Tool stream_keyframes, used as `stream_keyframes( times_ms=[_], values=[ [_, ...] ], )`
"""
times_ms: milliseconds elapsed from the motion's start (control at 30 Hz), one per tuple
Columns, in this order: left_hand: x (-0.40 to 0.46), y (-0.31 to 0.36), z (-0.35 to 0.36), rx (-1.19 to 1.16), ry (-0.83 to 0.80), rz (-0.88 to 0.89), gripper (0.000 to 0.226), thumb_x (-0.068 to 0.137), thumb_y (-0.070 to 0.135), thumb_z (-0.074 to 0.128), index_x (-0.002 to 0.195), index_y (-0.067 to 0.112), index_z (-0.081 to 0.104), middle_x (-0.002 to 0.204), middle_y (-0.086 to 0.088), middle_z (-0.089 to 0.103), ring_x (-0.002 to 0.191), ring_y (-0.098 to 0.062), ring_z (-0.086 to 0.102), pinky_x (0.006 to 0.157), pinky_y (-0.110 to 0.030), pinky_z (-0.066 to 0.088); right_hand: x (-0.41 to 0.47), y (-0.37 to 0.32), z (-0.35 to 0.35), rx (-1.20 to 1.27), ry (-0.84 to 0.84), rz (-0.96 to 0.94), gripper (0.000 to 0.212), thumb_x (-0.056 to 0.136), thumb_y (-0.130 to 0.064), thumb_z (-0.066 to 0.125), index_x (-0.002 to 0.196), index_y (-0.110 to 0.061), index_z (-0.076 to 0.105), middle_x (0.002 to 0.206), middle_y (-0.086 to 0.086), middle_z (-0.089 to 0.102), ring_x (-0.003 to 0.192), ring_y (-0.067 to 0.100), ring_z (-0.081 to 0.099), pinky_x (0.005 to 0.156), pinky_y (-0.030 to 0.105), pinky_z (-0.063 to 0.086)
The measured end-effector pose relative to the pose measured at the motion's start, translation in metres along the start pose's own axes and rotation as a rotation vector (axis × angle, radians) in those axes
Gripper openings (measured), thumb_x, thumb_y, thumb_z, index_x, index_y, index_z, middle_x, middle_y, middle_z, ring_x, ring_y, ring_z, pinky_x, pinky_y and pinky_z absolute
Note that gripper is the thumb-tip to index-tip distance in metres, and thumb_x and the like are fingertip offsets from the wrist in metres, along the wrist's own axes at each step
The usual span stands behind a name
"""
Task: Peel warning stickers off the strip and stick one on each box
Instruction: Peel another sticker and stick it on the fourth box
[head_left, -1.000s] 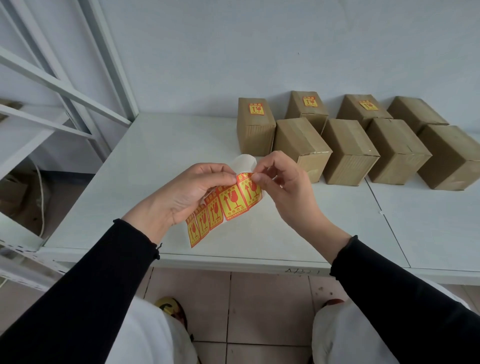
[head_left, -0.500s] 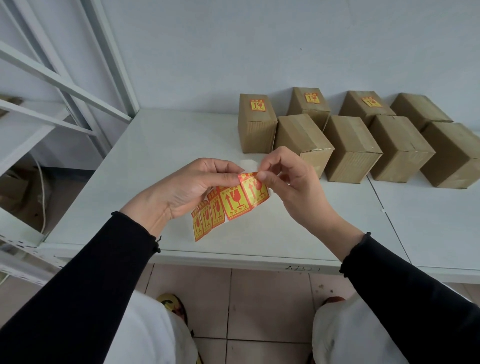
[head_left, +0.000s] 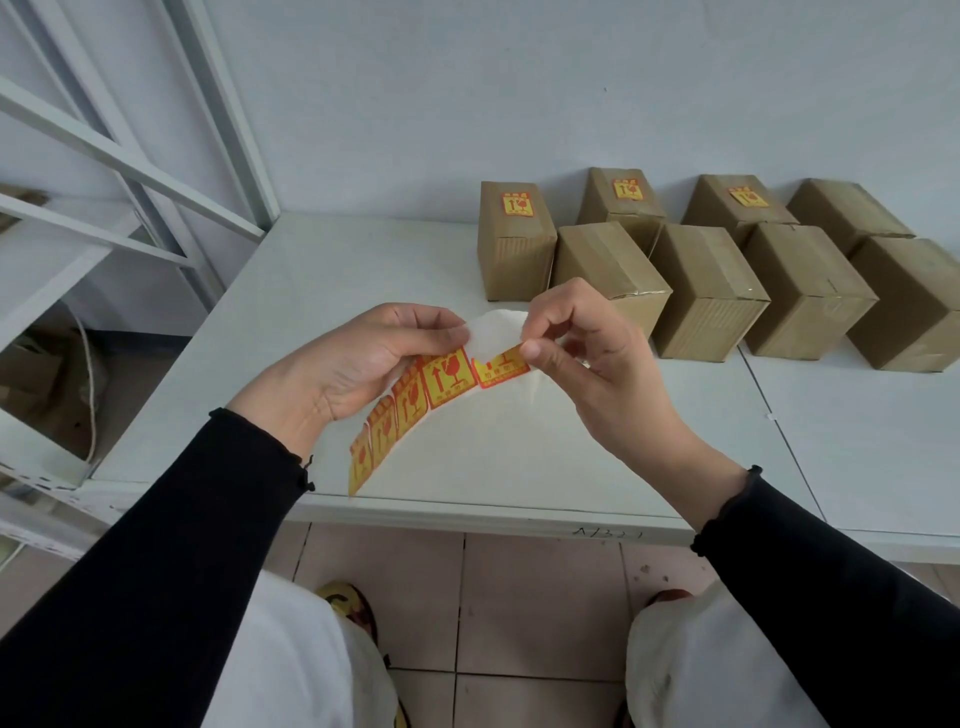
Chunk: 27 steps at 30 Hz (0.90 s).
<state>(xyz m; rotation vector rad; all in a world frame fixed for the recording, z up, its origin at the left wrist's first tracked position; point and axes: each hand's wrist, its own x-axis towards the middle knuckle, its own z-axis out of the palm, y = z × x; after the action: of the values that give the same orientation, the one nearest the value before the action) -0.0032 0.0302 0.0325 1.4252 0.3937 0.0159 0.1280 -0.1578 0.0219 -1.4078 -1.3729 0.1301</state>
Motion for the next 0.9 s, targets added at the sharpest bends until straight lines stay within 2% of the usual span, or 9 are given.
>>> stream_keyframes(
  times_ms=[167,233,367,500,533,600,700,800,900],
  values=[
    [0.008,-0.002,-0.016,0.279,0.182,0.006,0.007,0.089,0.019,0.071,0.087,0.013,0.073,0.069,0.002,0.07,0.057,-0.009,0.063,0.055,-0.021,0.05,0.0,0.0,-0.004,0.233,0.081,0.102,0.007,0.095,-0.006,0.062,0.09,-0.01,0.058,0.086,0.008,0.059,0.072,0.017,0.051,0.06,0.029,0.04],
    [0.017,-0.012,-0.025,0.466,0.271,0.013,0.007,0.09,0.019,0.072,0.084,0.02,0.076,0.074,0.004,0.073,0.062,-0.009,0.065,0.065,-0.025,0.05,0.0,0.0,-0.007,0.269,0.118,0.143,0.012,0.095,-0.006,0.061,0.089,-0.014,0.056,0.083,0.012,0.057,0.07,0.015,0.05,0.059,0.025,0.04],
    [0.039,-0.04,-0.032,0.982,0.443,-0.087,0.011,0.086,0.046,0.07,0.091,0.038,0.075,0.089,0.015,0.072,0.087,-0.017,0.069,0.083,-0.036,0.049,-0.003,0.013,-0.008,0.133,0.154,0.267,0.018,0.096,-0.004,0.062,0.087,-0.019,0.055,0.078,0.006,0.058,0.069,0.015,0.05,0.059,0.025,0.039],
    [0.047,-0.044,-0.013,1.227,0.582,-0.033,0.043,0.086,0.045,0.067,0.127,0.036,0.059,0.126,0.005,0.057,0.121,-0.023,0.051,0.097,-0.042,0.038,-0.004,0.019,-0.017,0.042,0.224,0.308,0.013,0.094,-0.002,0.063,0.088,-0.012,0.058,0.072,-0.014,0.06,0.067,0.006,0.052,0.06,0.025,0.043],
    [0.048,-0.04,-0.005,1.187,0.617,0.06,0.042,0.087,0.042,0.067,0.127,0.034,0.06,0.126,0.002,0.056,0.12,-0.024,0.051,0.096,-0.041,0.039,-0.003,0.018,-0.021,0.004,0.248,0.299,0.013,0.093,-0.003,0.064,0.087,-0.012,0.058,0.071,-0.017,0.061,0.067,0.004,0.052,0.061,0.025,0.044],
    [0.046,-0.027,0.018,0.839,0.6,0.264,0.023,0.088,0.035,0.069,0.11,0.027,0.069,0.11,0.0,0.066,0.105,-0.019,0.059,0.087,-0.033,0.044,0.001,0.016,-0.032,-0.071,0.302,0.276,0.014,0.092,-0.003,0.065,0.085,-0.013,0.059,0.069,-0.021,0.061,0.067,-0.001,0.051,0.063,0.017,0.042],
    [0.041,-0.002,0.068,0.369,0.429,0.352,0.013,0.09,0.029,0.07,0.093,0.017,0.075,0.091,-0.011,0.07,0.082,-0.01,0.057,0.073,-0.021,0.043,0.01,0.013,-0.056,-0.11,0.397,0.257,0.01,0.091,-0.004,0.066,0.086,-0.009,0.059,0.07,-0.019,0.06,0.068,-0.001,0.05,0.066,0.016,0.039],
    [0.047,0.02,0.107,0.296,0.318,0.361,0.019,0.087,0.032,0.074,0.091,0.013,0.075,0.082,-0.001,0.063,0.077,-0.006,0.052,0.071,-0.017,0.041,0.013,0.008,-0.085,-0.125,0.447,0.238,0.006,0.092,-0.004,0.065,0.089,-0.002,0.06,0.074,-0.011,0.062,0.069,0.002,0.054,0.067,0.018,0.042],
    [0.065,0.038,0.136,0.327,0.27,0.36,0.016,0.084,0.031,0.077,0.09,0.016,0.075,0.087,-0.007,0.071,0.08,-0.008,0.057,0.078,-0.024,0.044,0.011,0.004,-0.117,-0.164,0.487,0.231,0.005,0.092,-0.004,0.065,0.09,-0.003,0.061,0.075,-0.009,0.062,0.067,-0.004,0.054,0.063,0.013,0.039]
  ],
)
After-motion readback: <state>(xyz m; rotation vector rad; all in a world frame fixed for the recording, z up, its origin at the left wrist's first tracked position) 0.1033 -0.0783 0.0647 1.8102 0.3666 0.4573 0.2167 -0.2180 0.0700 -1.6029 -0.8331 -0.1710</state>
